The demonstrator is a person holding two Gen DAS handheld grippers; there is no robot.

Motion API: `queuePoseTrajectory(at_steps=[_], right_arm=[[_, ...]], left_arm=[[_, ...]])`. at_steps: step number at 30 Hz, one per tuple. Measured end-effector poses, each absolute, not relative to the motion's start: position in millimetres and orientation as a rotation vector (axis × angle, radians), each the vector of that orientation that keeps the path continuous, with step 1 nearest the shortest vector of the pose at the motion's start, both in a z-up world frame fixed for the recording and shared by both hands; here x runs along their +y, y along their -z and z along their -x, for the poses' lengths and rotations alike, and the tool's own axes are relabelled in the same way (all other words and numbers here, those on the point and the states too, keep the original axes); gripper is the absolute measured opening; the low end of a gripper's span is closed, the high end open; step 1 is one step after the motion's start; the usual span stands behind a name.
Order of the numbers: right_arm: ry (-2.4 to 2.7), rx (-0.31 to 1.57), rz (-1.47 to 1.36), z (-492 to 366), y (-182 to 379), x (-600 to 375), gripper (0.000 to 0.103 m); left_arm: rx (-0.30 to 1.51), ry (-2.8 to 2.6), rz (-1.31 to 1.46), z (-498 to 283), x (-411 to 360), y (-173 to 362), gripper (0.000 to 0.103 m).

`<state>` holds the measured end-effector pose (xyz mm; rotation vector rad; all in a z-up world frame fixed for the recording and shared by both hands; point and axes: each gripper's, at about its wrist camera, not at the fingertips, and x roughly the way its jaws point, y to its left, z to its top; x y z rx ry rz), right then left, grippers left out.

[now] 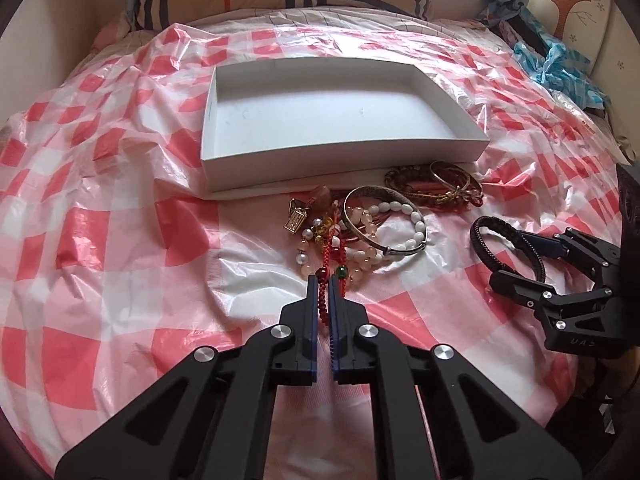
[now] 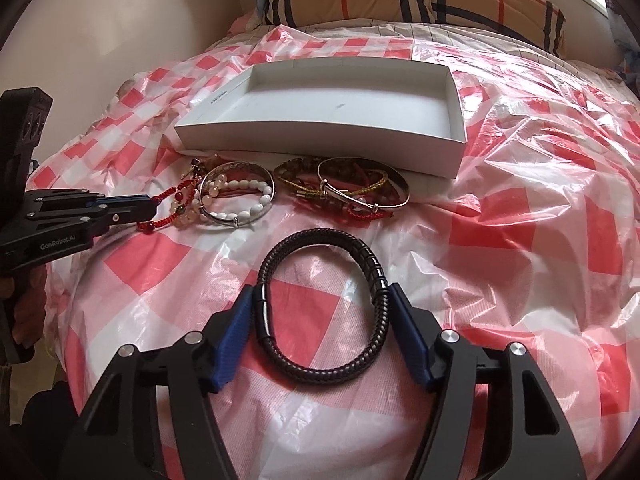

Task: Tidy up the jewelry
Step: 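Grasp the black braided bracelet with the right tool while the left grasps the red beaded bracelet, then carry both bracelets into the white box and open both tools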

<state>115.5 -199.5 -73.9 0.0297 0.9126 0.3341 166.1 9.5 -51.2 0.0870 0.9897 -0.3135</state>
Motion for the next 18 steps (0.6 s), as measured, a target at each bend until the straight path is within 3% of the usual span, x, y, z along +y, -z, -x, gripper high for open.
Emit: queuePoseTrajectory(at_steps=[18], right_arm=[[-0.297,0.729,-0.025,-95.7,4.6,-206.6,0.064]], left_arm=[[0.821,0.35,-0.031,-136.4,-1.5,-26.7,0.004]])
